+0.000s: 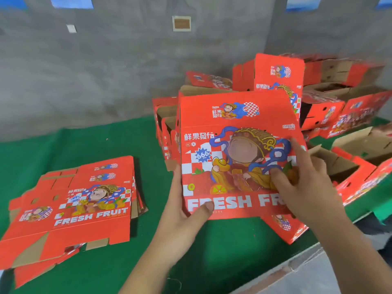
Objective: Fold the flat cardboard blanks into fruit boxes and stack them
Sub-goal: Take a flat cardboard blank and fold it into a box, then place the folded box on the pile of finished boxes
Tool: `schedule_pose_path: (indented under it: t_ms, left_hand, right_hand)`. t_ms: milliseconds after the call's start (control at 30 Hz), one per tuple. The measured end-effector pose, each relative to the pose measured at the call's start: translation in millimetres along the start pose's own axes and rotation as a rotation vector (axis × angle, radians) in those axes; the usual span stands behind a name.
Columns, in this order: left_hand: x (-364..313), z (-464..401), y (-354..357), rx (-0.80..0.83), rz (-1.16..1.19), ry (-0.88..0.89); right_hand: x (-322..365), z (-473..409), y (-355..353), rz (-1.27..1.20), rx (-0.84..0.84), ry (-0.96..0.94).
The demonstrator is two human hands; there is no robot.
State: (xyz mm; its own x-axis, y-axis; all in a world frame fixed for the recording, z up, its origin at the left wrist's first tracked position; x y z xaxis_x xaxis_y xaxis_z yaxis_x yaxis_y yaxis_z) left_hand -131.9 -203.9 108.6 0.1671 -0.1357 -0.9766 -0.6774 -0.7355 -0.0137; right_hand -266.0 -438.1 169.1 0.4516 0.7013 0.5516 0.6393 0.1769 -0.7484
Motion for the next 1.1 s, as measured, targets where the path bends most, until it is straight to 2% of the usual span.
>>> schedule_pose_path:
  t_ms: [100, 233, 333, 400, 467, 533, 567, 667, 800, 900, 1100]
  left_hand:
    - [-1, -26, 23, 0.07, 0.058, -0.022]
    - [-8, -68, 70, 0.068, 0.062, 0.097]
    - [-5, -108, 108, -0.02, -0.101, 0.202]
    - [4, -141, 130, -0.037, -0.277, 0.17]
    - [22, -166, 155, 0.143, -0.374, -0.036]
    - [38, -180, 178, 0.287, -0.365, -0.187]
    - [41, -186, 186, 0.296, -0.331, -0.184]
    - [46, -194, 192, 0.205, -0.25, -0.168]
    - [65, -192, 174, -0.015, -0.059, -0.294]
    - [75, -185, 158, -0.165, 0.025, -0.326]
    - [98, -165, 121, -0.305, 0.122, -0.431]
  right_hand:
    - [-18, -35, -27, 0.099, -0.115, -0.026]
    - [-61, -72, -49, -0.089, -0.27, -0.029]
    - [-94, -105, -40, -0.235, -0.337, -0.039]
    - [-113, -134, -23, -0.154, -0.294, 0.025]
    - [-125, -154, 3, 0.061, -0.13, 0.153]
    - [-128, -160, 35, 0.032, 0.019, 0.168]
    - [-125, -159, 49, -0.055, 0.045, 0.122]
    - [-113, -140, 79, -0.309, -0.033, 0.019]
    - [-101, -105, 102, -0.429, -0.184, -0.101]
    - [-88, -80, 124, -0.475, -0.081, -0.198]
    - [-50, -74, 157, -0.57, 0.054, -0.237]
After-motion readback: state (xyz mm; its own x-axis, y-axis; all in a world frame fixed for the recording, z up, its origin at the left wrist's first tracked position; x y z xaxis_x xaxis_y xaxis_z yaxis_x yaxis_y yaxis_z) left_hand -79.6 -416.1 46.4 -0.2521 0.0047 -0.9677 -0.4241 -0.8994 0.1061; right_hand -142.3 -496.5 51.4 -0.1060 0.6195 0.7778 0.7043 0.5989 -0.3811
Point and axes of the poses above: each hand's wrist, its own z-axis away from the middle knuckle, its own y-axis out of the palm, x = y × z, the point moved 5 cm from there along -z, towards the middle knuckle, and after that the axes turned 4 degrees about -y, right-handed, at the moved point
